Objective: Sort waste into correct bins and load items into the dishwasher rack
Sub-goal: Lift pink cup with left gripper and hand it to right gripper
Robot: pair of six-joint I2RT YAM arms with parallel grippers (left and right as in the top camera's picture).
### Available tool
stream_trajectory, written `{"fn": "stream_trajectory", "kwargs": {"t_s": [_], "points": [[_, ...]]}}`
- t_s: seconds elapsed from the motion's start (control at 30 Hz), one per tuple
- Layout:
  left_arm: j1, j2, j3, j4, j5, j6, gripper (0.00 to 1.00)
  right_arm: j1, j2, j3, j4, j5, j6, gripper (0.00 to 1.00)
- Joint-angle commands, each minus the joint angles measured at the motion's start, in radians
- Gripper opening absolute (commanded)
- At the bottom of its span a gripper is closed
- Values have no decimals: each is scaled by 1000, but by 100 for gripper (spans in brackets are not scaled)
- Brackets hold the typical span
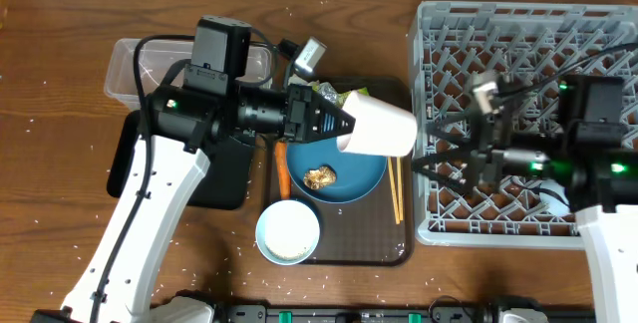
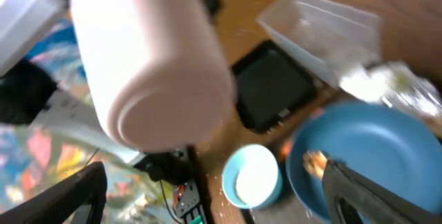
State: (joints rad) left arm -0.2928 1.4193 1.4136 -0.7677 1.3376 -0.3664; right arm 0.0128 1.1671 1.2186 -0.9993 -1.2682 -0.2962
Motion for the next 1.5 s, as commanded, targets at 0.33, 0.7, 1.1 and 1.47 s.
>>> {"fn": "stream_trajectory", "kwargs": {"t_s": [0.33, 0.7, 1.1, 1.47], "points": [[-2, -3, 0, 4, 68, -13, 6, 105, -4, 17, 336, -179, 159, 84], [-2, -3, 0, 26, 65, -13, 6, 247, -4, 17, 404, -34, 233, 70], [-1, -3, 1, 26, 64, -13, 29, 246, -7, 18, 374, 69, 241, 45], [0, -3, 0, 52, 38, -13, 73, 6, -83, 18, 106, 369, 281, 46]]}}
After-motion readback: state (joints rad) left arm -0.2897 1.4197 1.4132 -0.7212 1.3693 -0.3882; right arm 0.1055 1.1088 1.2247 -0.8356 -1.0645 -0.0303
